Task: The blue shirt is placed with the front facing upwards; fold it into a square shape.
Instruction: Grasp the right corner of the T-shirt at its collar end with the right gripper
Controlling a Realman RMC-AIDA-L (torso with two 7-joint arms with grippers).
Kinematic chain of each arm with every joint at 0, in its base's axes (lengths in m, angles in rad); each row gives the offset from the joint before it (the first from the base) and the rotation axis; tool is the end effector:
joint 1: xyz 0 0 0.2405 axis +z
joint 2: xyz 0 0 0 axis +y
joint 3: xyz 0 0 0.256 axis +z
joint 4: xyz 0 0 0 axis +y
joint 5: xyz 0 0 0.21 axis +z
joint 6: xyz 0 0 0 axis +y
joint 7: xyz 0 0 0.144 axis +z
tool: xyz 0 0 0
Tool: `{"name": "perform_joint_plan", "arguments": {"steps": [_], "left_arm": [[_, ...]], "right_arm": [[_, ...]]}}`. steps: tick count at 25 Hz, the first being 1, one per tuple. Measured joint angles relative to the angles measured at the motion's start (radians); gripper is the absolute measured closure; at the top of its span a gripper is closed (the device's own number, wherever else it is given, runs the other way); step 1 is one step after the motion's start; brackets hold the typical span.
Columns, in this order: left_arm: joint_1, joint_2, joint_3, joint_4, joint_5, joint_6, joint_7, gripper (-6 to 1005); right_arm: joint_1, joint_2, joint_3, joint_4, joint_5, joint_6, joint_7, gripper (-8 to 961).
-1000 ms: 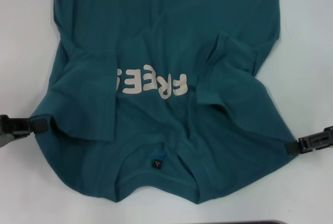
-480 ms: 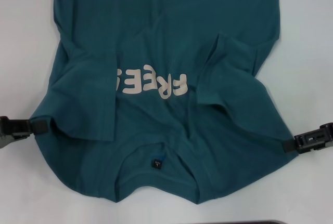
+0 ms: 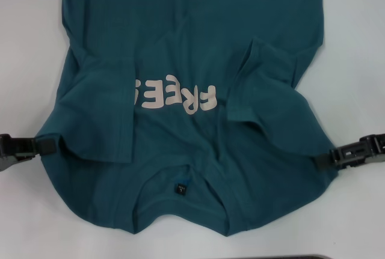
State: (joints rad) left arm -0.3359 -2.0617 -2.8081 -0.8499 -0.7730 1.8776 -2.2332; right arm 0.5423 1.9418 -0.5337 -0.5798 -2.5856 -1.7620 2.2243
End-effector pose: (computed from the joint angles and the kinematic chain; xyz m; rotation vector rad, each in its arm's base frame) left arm -0.3411 0.2359 0.0557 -2.1976 -2.0264 -0.6588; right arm 0.3339 0.2759 0.0327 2.3745 -1.9748 -0.0905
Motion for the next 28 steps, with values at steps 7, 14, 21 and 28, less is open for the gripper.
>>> {"name": "perform_joint_plan", "arguments": {"steps": [7,14,21,28], "left_arm": [[0.000,-0.001,0.001,0.000,0.000,0.000,-0.001,984],[0.000,-0.001,0.001,0.001,0.000,0.000,-0.002,983],[-0.002,0.000,0.001,0.003,0.000,0.000,-0.002,983],[-0.004,-0.001,0.001,0.003,0.000,0.000,-0.002,984]], "right_arm": [[0.011,0.004,-0.002,0.005,0.059,-0.029,-0.029,220],[0.001,-0.019,-0.008,-0.002,0.009,-0.005,0.015,224],[-0.003,-0.034,-0.011,-0.003,-0.001,-0.007,0.029,228],[0.009,-0.023,-0.039,0.007,-0.002,0.000,0.033,232]]}}
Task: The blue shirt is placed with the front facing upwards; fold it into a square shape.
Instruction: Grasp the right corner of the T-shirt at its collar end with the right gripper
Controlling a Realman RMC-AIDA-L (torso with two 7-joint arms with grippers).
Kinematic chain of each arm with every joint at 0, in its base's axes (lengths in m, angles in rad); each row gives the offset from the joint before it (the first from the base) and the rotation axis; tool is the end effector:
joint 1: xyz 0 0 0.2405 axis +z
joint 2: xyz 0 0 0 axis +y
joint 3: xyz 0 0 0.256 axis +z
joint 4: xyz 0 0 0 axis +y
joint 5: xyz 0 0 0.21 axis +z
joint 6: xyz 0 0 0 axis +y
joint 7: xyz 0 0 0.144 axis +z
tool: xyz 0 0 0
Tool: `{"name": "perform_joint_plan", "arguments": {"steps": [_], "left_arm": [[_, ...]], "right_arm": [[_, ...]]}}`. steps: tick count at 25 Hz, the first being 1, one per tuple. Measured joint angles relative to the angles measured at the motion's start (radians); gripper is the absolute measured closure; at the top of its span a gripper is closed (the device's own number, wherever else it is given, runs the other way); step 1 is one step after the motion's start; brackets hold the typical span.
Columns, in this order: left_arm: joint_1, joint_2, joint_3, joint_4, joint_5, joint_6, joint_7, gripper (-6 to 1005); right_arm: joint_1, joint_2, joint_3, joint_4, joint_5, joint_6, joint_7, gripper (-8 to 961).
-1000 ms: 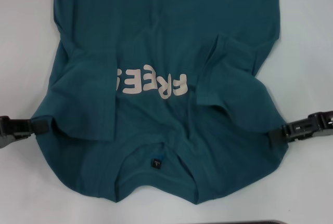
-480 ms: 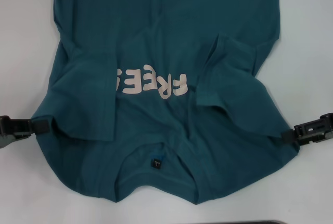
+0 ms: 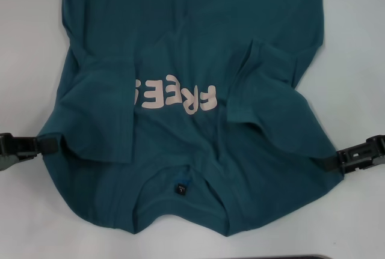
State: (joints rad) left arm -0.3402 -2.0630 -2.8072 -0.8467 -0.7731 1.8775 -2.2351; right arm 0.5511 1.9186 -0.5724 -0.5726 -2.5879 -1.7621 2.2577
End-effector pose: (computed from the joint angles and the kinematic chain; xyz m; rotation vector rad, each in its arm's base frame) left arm -0.3398 0.2371 0.0545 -2.2021 -2.0287 -0.6617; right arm 0.3358 0.2784 0.0392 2.3620 -1.9963 -0.0216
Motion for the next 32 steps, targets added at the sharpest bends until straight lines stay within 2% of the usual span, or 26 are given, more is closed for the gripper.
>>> {"name": "perform_joint_plan", "arguments": {"steps": [10,19,22,24,29,32], "left_arm": [[0.002,0.000,0.000,0.000,0.000,0.000,0.000,983],[-0.003,-0.002,0.001,0.000,0.000,-0.001,0.001,983],[-0.004,-0.003,0.003,0.000,0.000,0.000,0.001,984],[-0.004,-0.002,0.003,0.000,0.000,0.000,0.001,984],[-0.002,-0.002,0.003,0.000,0.001,-0.002,0.001,984],[0.000,-0.002,0.003,0.000,0.001,-0.002,0.002,983]], "right_arm": [[0.016,0.018,-0.019,0.000,0.009,0.016,0.018,237],[0.017,0.026,-0.017,0.004,0.126,-0.012,-0.035,242],[0.018,0.026,-0.032,0.003,0.089,0.007,-0.014,243],[0.015,0.018,-0.033,-0.004,0.047,0.013,0.009,245],[0.000,-0.017,-0.033,-0.011,0.028,0.018,0.035,247],[-0.006,-0.026,-0.035,-0.012,0.027,0.020,0.037,249]]}}
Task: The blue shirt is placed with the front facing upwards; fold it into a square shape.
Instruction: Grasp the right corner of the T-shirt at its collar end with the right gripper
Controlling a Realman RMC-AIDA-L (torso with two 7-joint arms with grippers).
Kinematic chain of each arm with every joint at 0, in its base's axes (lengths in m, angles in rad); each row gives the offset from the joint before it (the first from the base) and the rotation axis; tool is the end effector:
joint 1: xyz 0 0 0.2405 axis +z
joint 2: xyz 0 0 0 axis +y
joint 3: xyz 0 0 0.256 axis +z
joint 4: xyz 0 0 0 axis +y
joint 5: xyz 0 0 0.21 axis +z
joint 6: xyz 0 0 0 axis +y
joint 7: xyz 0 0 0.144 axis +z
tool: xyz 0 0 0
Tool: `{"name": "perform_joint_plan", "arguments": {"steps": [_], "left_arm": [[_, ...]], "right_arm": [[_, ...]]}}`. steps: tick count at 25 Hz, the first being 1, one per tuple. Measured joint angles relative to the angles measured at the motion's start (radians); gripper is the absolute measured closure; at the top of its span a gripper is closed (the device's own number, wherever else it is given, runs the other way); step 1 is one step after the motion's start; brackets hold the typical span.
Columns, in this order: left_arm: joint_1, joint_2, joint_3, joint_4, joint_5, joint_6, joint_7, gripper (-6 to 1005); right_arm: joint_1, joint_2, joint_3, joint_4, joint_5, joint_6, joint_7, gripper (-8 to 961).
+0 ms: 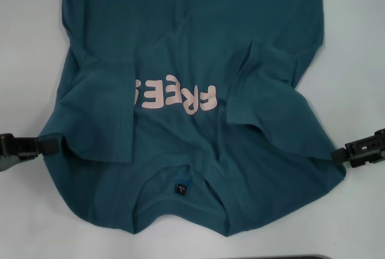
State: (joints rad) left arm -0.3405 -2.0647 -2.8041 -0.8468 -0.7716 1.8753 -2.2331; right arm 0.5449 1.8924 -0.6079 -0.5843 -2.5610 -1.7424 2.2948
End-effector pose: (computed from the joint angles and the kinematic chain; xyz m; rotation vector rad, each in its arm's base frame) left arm -0.3396 0.2372 0.0535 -2.2057 -2.0273 -0.6570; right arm 0.3409 0.2835 0.0504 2.3737 -2.0504 0.0019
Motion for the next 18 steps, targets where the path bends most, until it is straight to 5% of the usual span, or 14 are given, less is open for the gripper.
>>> {"name": "perform_joint_plan", "arguments": {"steps": [18], "left_arm": [[-0.001,0.002,0.000,0.000,0.000,0.002,-0.002,984]], "right_arm": [[0.031,0.027,-0.023,0.011,-0.015,0.021,0.017,258]]}}
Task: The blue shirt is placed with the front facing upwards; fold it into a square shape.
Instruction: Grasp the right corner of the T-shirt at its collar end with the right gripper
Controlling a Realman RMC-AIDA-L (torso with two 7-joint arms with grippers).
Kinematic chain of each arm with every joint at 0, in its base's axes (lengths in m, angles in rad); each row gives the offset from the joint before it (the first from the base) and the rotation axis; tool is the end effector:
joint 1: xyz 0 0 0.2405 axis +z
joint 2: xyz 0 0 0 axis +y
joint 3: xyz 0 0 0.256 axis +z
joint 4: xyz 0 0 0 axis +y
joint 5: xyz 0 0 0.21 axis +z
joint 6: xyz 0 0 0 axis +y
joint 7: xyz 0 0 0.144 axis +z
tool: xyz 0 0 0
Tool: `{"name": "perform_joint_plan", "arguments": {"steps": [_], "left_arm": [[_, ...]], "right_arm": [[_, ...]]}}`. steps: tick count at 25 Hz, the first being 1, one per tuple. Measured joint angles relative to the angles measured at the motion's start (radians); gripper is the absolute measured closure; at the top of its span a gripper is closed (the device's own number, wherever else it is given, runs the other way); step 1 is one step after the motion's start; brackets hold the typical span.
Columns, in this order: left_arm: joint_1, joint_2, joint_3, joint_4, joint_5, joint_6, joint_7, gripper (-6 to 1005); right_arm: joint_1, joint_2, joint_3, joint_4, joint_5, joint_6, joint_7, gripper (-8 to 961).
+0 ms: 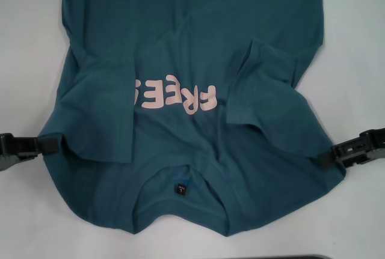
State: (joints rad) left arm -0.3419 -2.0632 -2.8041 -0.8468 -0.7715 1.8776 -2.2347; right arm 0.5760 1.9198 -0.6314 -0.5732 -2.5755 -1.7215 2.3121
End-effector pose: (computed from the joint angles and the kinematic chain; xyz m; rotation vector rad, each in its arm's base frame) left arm -0.3393 0.2375 0.0541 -2.2076 -2.0279 -0.6565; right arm 0.3312 0.2895 0.0351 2.3718 -2.0208 0.0433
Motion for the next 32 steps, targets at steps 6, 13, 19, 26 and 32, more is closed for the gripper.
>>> {"name": "perform_joint_plan", "arguments": {"steps": [6,13,19,26,32], "left_arm": [[-0.002,0.001,0.000,0.000,0.000,0.000,0.000,983],[-0.001,0.001,0.000,0.000,0.000,0.001,0.000,983],[-0.004,0.002,0.000,0.000,-0.001,0.012,0.000,984],[-0.010,0.002,0.000,0.000,0.000,0.014,-0.001,984],[-0.010,0.002,0.000,0.000,0.000,0.017,-0.003,984]], "right_arm": [[0.014,0.020,-0.003,0.001,0.001,0.000,-0.006,262],[0.025,0.032,0.008,-0.001,0.030,-0.014,-0.022,265],[0.016,0.023,0.015,-0.008,0.052,-0.035,-0.025,269],[0.015,0.021,0.007,-0.019,0.020,-0.050,-0.034,272],[0.015,0.014,0.007,-0.023,0.018,-0.041,-0.023,491]]}}
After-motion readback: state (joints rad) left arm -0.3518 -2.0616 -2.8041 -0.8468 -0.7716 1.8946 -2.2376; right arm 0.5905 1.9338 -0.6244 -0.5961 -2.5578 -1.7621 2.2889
